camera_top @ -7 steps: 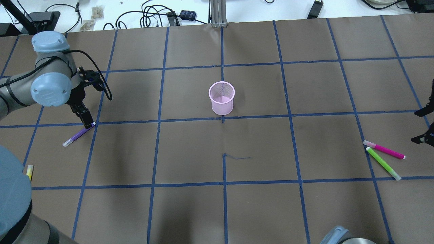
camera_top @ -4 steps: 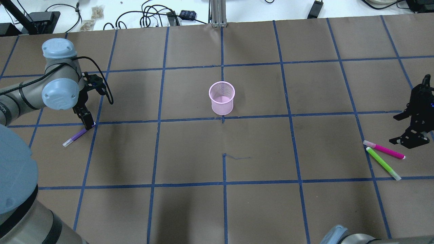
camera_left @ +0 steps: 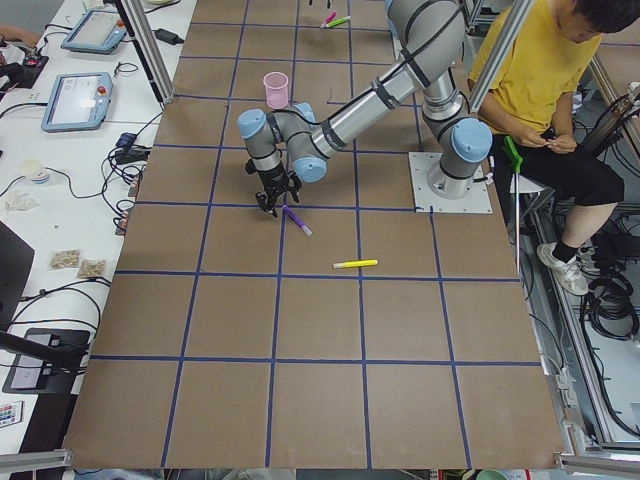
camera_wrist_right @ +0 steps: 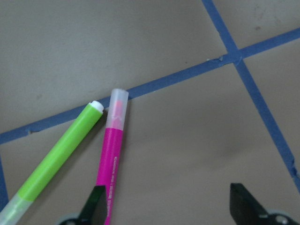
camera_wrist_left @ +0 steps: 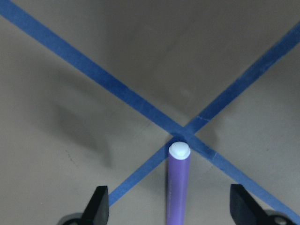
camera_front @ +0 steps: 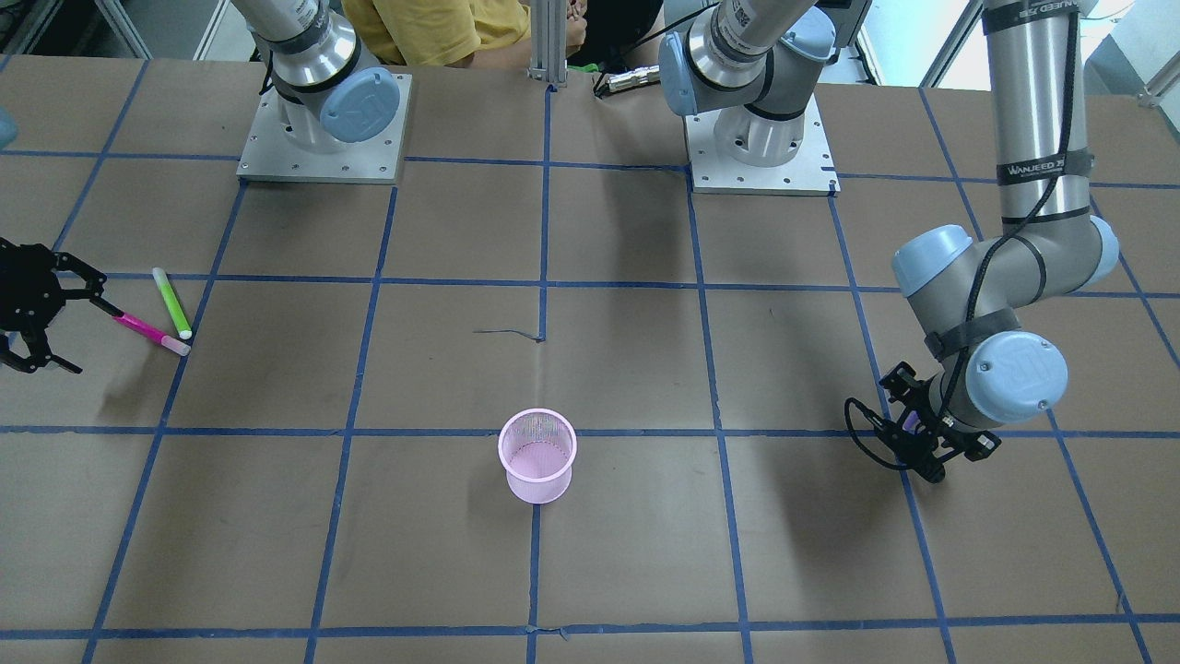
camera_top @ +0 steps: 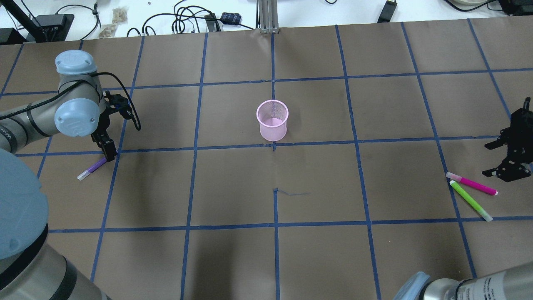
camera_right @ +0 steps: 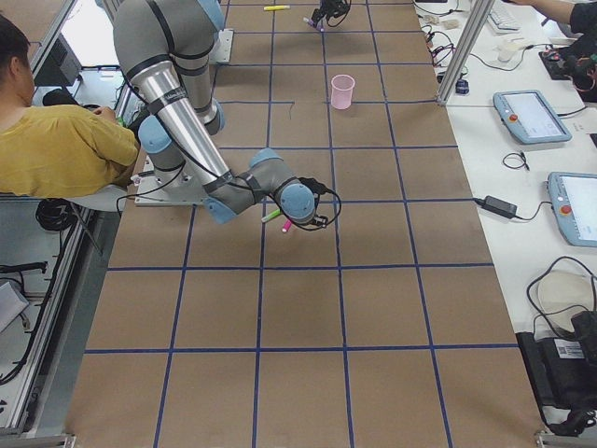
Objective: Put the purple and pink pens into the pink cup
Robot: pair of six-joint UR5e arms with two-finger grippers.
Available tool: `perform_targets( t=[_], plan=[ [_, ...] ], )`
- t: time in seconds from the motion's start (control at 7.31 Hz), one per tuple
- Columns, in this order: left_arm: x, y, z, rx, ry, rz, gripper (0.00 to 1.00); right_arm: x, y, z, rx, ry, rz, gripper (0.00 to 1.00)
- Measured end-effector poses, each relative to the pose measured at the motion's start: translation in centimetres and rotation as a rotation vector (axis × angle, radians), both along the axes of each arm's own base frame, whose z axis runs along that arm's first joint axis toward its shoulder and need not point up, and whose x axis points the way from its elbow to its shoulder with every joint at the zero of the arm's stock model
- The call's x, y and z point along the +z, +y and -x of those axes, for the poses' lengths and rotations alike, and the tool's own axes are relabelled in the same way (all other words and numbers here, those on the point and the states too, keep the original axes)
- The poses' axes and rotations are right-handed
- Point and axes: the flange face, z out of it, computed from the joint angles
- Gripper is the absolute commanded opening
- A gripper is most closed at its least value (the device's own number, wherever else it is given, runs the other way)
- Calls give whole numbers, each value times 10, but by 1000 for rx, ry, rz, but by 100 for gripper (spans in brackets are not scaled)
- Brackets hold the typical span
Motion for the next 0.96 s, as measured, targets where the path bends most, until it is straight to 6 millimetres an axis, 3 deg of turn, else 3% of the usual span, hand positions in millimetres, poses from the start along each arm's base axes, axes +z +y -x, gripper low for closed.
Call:
perform_targets(
  t=[0.14,0.41,0.68,0.96],
  plan=[
    [-2,0,1,1,3,-1,77,-6,6,1,50,-13,16,94],
    [-6,0,1,2,6,-4,41,-21,21,-6,78,-39,8,86],
    [-8,-1,1,1,7,-6,32,-27,26,-10,77,-50,8,54],
    [-11,-1,1,2,13,-9,32,-28,26,-10,81,-45,16,40]
  ],
)
